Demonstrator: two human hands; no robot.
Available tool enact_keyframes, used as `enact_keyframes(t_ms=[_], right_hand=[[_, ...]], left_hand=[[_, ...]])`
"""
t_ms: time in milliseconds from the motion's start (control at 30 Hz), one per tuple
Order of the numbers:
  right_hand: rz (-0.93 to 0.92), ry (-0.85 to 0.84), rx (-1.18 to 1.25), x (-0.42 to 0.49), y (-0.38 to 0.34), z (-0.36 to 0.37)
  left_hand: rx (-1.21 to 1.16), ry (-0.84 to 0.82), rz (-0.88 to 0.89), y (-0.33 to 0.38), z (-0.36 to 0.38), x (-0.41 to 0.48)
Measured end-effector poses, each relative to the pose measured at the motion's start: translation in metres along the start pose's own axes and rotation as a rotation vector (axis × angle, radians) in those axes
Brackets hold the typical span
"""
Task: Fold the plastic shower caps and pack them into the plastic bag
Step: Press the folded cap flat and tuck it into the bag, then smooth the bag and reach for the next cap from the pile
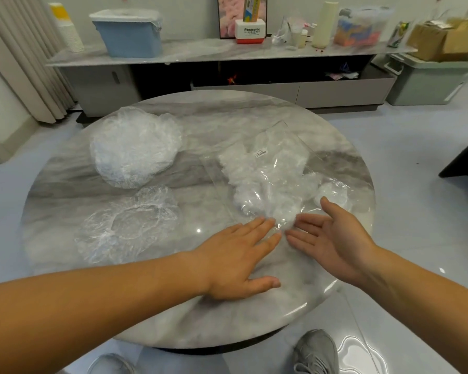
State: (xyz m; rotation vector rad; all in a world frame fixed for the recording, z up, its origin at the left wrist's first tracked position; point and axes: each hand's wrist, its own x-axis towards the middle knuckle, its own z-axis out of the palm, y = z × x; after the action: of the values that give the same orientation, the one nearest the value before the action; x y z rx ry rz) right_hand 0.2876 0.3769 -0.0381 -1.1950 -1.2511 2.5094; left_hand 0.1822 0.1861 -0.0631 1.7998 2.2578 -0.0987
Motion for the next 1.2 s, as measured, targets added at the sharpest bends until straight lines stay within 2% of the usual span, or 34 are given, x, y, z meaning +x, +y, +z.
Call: enact_keyframes(t_ms=[67,200,300,367,467,600,667,800,867,1000,1100,1200], right_hand=[[-0.031,0.028,-0.085,-0.003,-0.004,0.002],[-0.137,0.242,-0.423,-0.020,-0.013,0.003],[-0.248,0.232,-0.566,-0.031,-0.012,0.016],[-0.339,0.121,-0.642,-0.035,-0.005,0.034],[-0.433,-0.137,-0.827,-0.037,0.016,0.066],[-0.430,-0.449,-1.169,-0.031,0.039,0.104],[-0.503,-0.590,-1.383,-0.025,0.048,0.123],[-0.588,-0.818,-1.688,-0.003,0.071,0.152],[-0.616,-0.863,-1.800,0.010,0.081,0.157],[-0.743,-0.859,-1.935,0.028,0.088,0.148],[-0.846,-0.844,-1.942,0.024,0.085,0.138],[-0.871,-0.822,-1.917,0.012,0.077,0.128]], left_hand=[[-0.013,-0.019,-0.009,-0.004,-0.001,-0.003],[-0.055,0.014,-0.051,-0.018,-0.004,-0.017],[-0.101,0.038,-0.166,-0.029,-0.008,-0.035],[-0.117,0.051,-0.268,-0.034,-0.010,-0.050],[-0.106,0.121,-0.416,-0.044,-0.007,-0.084],[-0.106,0.194,-0.557,-0.064,0.007,-0.138],[-0.142,0.174,-0.597,-0.077,0.018,-0.161],[-0.272,-0.007,-0.504,-0.093,0.031,-0.187],[-0.291,-0.001,-0.440,-0.097,0.036,-0.192],[-0.231,0.071,-0.334,-0.096,0.040,-0.190],[-0.194,0.113,-0.269,-0.092,0.038,-0.187],[-0.184,0.118,-0.218,-0.088,0.036,-0.183]])
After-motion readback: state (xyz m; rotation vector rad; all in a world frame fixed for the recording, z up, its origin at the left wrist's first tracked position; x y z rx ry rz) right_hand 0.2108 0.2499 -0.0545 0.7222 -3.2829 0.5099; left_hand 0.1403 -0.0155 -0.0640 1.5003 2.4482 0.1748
